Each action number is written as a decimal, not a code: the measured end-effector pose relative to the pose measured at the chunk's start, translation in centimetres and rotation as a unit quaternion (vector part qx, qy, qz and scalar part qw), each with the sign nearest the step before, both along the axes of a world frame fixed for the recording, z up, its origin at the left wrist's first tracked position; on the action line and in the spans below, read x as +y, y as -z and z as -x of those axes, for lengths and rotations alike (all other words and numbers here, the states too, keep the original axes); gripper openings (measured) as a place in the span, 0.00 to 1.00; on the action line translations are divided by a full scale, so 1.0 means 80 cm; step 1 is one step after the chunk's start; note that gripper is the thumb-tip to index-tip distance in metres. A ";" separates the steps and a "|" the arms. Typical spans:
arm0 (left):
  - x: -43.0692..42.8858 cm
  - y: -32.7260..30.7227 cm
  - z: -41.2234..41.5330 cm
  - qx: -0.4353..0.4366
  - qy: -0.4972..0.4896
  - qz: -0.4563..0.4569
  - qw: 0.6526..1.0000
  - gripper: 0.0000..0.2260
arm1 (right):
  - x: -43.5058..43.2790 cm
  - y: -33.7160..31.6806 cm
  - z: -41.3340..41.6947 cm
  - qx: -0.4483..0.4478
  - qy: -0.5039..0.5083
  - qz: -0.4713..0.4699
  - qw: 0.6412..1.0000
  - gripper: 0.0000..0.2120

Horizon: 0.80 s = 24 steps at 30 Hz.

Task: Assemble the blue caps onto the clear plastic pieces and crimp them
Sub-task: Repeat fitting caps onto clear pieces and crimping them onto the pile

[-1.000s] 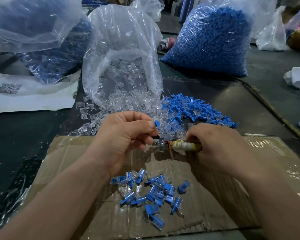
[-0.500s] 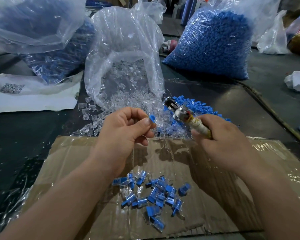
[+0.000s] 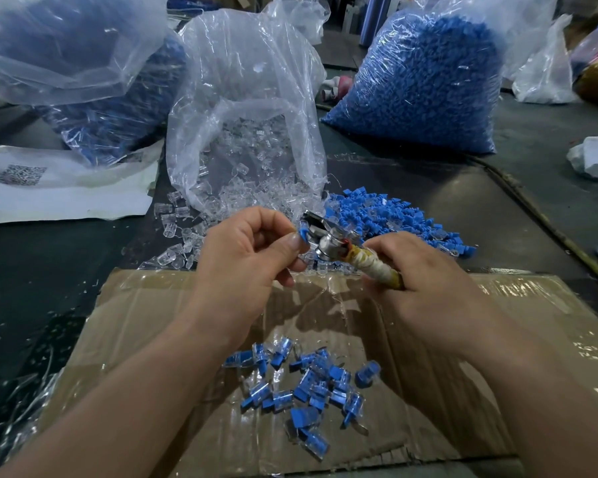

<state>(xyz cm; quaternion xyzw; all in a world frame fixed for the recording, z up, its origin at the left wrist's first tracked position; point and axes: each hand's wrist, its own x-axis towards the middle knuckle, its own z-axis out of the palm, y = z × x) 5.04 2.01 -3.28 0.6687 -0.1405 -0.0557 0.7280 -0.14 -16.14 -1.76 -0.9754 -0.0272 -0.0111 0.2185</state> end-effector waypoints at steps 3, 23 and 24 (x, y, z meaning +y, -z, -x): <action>0.000 0.001 -0.001 -0.004 -0.001 -0.001 1.000 0.08 | 0.001 0.000 0.000 0.000 0.001 0.000 1.000 0.06; -0.004 0.001 0.006 -0.023 -0.022 -0.030 0.999 0.09 | 0.007 0.001 -0.002 0.001 0.022 0.042 0.999 0.07; -0.003 0.001 0.006 -0.024 -0.022 -0.032 0.999 0.09 | 0.007 0.001 -0.002 0.002 0.024 0.041 0.999 0.08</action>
